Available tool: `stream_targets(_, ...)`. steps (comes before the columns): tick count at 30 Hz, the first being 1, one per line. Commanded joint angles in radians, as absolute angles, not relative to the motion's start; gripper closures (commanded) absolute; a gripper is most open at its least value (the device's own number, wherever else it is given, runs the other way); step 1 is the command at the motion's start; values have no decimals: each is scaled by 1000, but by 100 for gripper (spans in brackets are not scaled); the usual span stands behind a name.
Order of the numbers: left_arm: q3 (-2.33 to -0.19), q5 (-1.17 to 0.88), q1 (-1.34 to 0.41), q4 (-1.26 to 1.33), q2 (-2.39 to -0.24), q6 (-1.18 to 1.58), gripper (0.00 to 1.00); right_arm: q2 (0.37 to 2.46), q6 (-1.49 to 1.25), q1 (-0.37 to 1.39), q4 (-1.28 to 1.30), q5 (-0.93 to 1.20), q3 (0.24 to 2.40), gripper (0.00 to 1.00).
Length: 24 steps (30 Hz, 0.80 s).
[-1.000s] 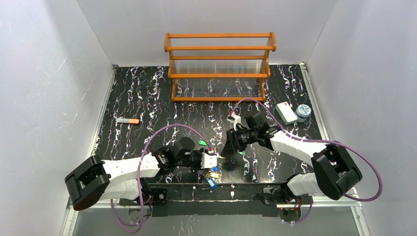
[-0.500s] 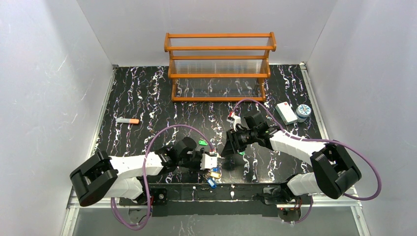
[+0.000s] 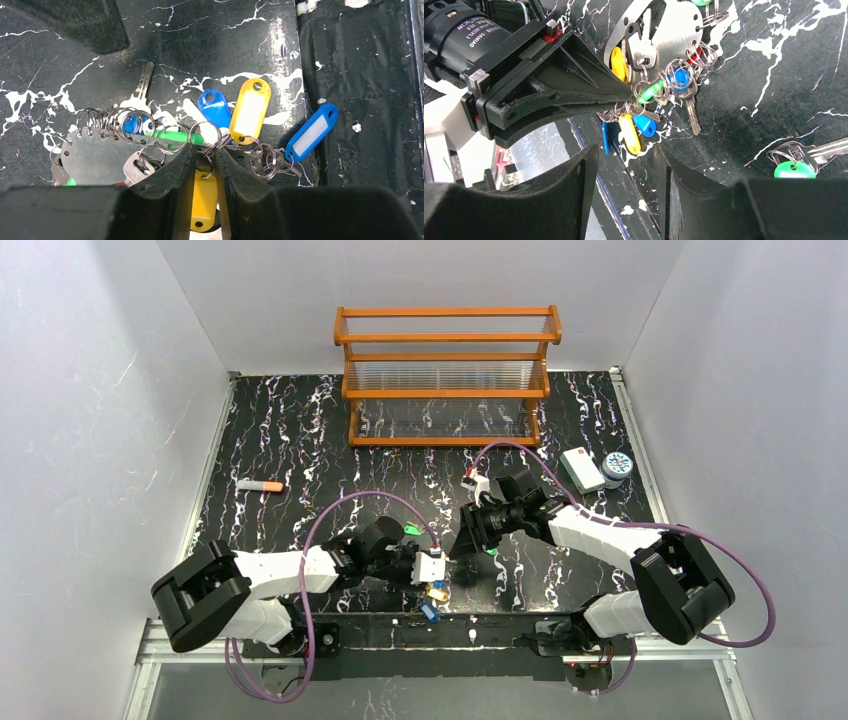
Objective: Put the keys on the keyring
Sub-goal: Pick up the keyring from the center of the board.
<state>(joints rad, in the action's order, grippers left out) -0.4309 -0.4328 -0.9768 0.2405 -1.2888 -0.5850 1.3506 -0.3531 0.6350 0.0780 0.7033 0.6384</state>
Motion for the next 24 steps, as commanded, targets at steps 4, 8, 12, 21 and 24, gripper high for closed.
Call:
stream_targets(4, -454, -465, -971, 225, -1302, -604, 88, 1361, -355, 631, 52, 718, 645, 47)
stream_targets(8, -459, -461, -970, 202, -1294, -604, 98, 1355, -353, 631, 55, 718, 647, 47)
stream_targets(12, -471, -447, -971, 181, -1279, -578, 100, 1344, -342, 633, 47, 722, 638, 44)
stream_targets(21, -485, -326, -970, 257, -1269, -262, 100, 1302, -310, 688, -26, 680, 601, 34)
stream_targets(24, -487, -292, -971, 298, -1277, -145, 100, 1312, -289, 722, -39, 654, 598, 34)
